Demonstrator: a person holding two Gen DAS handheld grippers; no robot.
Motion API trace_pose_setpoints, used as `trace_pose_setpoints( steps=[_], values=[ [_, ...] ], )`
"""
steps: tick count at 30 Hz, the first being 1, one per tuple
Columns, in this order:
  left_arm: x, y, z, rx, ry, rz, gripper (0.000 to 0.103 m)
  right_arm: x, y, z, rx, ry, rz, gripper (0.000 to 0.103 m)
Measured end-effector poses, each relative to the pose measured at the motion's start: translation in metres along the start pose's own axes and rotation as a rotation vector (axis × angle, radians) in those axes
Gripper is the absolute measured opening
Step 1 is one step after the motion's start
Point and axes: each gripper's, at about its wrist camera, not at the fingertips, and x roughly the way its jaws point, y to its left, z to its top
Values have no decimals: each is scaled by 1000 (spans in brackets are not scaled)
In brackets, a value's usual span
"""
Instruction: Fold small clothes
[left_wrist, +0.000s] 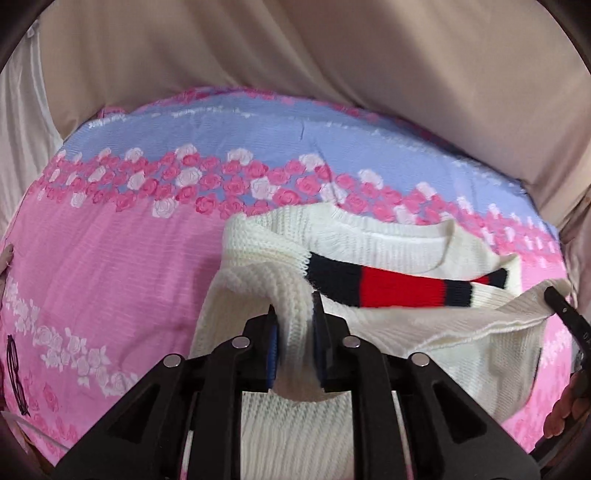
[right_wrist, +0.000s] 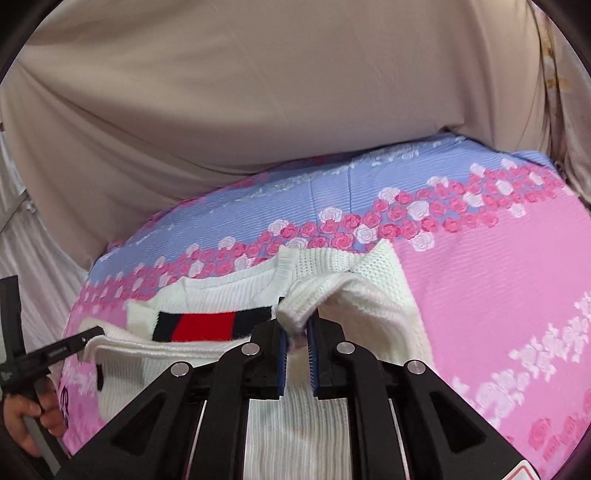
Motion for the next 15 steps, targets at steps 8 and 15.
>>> trace_pose_setpoints(
  steps=[8, 15],
  values=[
    [2, -7, -3, 38, -34, 93, 62, 27, 7, 4, -35, -31, -70, 38],
    [13, 3, -2, 61, -15, 123, 80, 16, -7, -17, -113, 4, -147, 53]
  ],
)
